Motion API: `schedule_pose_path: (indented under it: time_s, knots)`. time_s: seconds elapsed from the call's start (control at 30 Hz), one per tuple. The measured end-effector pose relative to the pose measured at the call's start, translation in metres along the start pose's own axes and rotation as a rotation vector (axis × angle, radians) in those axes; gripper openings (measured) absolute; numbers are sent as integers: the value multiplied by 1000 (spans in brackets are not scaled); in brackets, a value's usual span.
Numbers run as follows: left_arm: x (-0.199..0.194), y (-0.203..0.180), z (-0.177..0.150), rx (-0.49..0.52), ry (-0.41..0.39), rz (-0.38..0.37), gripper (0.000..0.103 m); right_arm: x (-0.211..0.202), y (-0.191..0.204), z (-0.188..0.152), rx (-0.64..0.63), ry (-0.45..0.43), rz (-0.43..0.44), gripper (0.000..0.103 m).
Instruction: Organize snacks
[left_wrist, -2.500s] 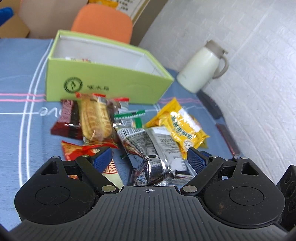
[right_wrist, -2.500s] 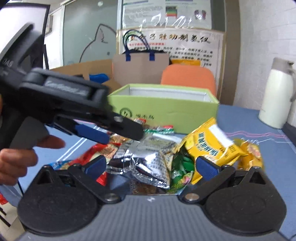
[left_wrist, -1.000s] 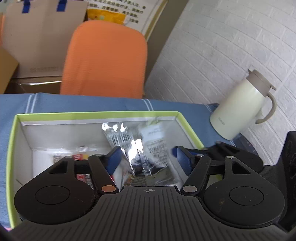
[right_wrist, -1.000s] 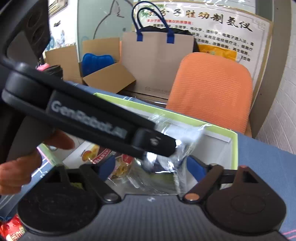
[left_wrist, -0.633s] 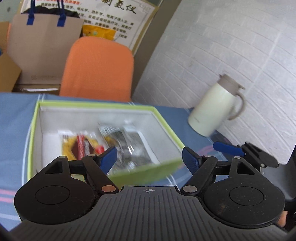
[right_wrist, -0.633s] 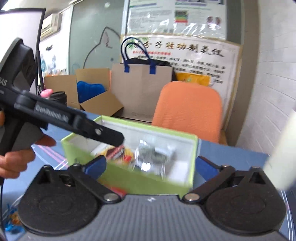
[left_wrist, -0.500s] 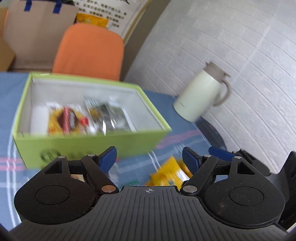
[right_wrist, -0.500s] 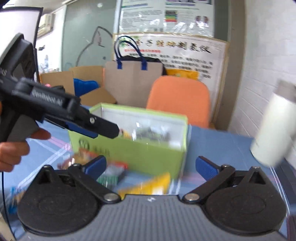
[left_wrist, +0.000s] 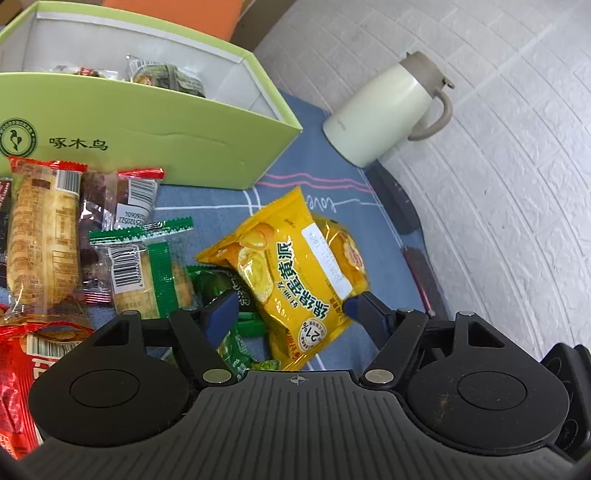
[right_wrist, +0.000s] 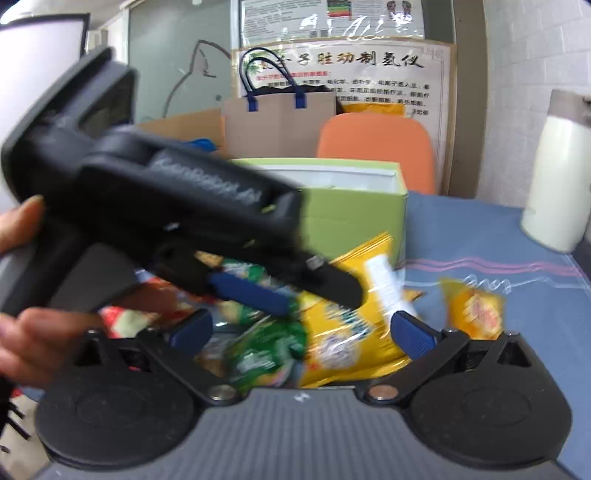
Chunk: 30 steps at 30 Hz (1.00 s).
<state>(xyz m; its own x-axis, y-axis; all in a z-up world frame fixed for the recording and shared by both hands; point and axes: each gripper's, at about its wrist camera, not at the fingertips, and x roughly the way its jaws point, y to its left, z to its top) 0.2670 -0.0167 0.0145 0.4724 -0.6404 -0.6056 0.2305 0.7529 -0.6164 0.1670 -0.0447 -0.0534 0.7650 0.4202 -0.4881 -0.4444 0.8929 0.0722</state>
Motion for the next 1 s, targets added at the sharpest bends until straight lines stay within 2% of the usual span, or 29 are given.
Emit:
schedule_pose_path:
  time_s: [0.07,0.23,0.4,0.47,0.57,0.73,0.8,0.87,1.0]
  knots:
    - [0,2,-1,4,1,7,54,-7,-1,-4,10,-24,7,102]
    - [-2,5,0,-18,-11,6,56,-13,-17,8,-26,-79,-100,102]
    - [8,-1,6,-18,-17,13,60,12,-24,10,-31,9,-42,102]
    - [10,-3,9,-13,-13,8,58,10,-15,3,-53,15,-43,102]
    - [12,-5,7,10,3,5,57,2,-6,-5,-31,8,12,103]
    - [7,-6,2,19,-2,26,58,-2,-2,-8,-51,-8,-51,102]
    - [2,-4,1,16,-25,40,63,-3,-4,-6,-51,-14,-66,102]
    - [1,-3,2,12,-35,44,67,1,-7,-1,-45,-21,-70,102]
    - [12,0,4,0,-12,71,66,9,-7,-2,-38,-13,-53,102]
